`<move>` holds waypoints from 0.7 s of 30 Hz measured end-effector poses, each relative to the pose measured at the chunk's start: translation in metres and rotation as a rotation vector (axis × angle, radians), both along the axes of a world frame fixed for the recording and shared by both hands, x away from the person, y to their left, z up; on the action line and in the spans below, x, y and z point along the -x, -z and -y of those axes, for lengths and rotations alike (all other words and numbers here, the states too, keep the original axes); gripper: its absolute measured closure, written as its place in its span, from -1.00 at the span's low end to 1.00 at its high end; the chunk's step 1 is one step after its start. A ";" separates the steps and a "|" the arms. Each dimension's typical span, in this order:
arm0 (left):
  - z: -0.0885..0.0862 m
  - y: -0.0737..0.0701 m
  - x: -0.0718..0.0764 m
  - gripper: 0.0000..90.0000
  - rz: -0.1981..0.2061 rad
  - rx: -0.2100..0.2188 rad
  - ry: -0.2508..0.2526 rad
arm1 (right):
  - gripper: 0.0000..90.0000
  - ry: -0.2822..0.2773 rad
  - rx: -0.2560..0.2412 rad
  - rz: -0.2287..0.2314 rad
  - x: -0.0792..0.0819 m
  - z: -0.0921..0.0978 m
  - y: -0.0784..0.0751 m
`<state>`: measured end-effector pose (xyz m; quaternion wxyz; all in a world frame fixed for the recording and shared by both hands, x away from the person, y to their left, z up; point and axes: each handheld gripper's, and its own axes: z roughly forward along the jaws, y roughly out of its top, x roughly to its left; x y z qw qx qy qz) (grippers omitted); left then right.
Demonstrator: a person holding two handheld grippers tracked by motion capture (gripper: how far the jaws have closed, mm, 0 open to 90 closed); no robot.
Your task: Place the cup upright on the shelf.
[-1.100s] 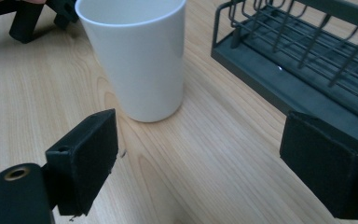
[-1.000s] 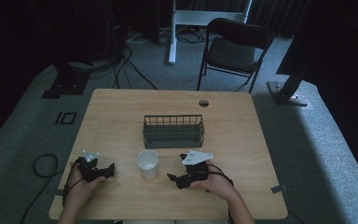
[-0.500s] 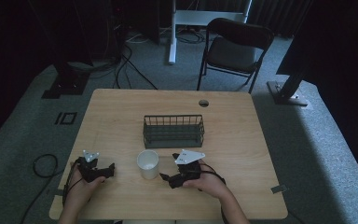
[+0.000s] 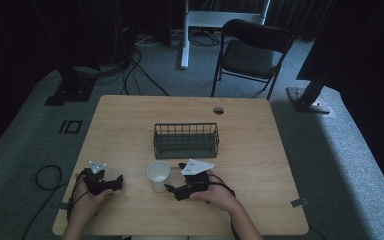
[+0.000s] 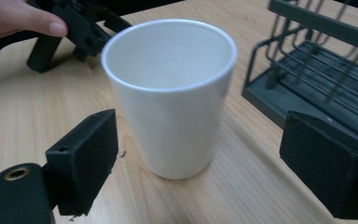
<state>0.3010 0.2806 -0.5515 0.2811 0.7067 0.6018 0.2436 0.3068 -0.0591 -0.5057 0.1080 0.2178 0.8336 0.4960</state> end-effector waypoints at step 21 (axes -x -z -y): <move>0.000 0.000 0.000 -0.93 0.000 0.000 -0.001 | -0.75 -0.019 -0.032 0.033 -0.005 -0.034 -0.001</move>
